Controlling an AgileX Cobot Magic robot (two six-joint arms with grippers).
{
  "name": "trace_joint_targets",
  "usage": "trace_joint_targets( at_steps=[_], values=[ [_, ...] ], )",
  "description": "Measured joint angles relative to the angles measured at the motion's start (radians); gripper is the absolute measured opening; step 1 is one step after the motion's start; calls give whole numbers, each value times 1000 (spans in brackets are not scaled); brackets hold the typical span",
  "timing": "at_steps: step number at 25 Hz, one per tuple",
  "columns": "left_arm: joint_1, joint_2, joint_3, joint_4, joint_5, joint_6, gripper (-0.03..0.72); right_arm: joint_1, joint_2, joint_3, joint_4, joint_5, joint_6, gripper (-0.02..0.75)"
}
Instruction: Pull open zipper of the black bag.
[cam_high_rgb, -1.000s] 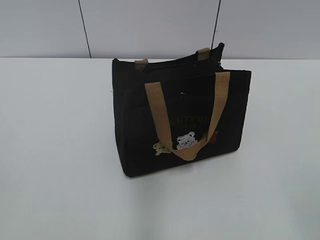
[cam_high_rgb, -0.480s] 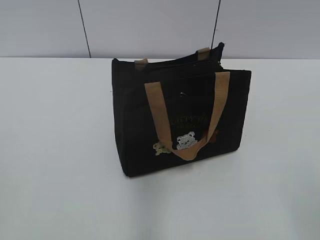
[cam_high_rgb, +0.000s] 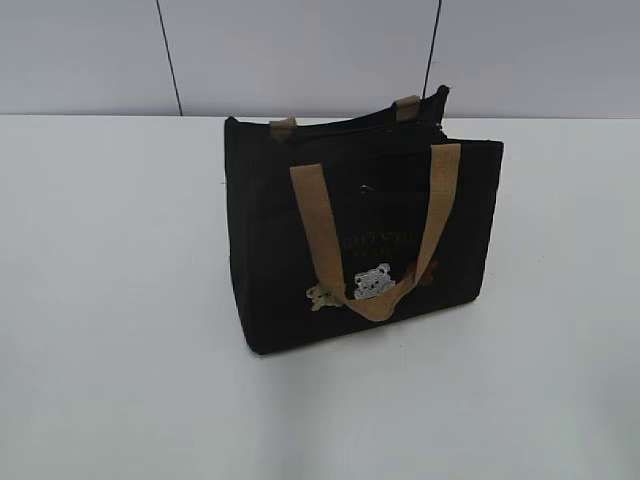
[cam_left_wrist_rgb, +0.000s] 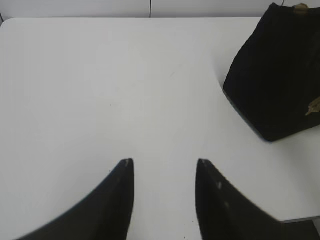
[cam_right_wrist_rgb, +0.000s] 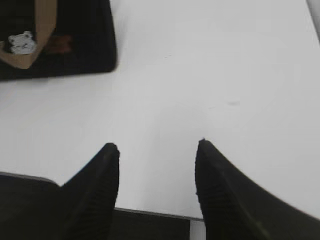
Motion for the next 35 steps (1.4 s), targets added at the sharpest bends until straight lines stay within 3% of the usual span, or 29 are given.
trace_joint_targets(
  at_steps=[4,31,35],
  values=[
    [0,0,0,0,0,0,309,-42,0,0,0,0,0,377],
    [2,0,0,0,0,0,309,-44,0,0,0,0,0,377],
    [33,0,0,0,0,0,309,-44,0,0,0,0,0,377]
  ],
)
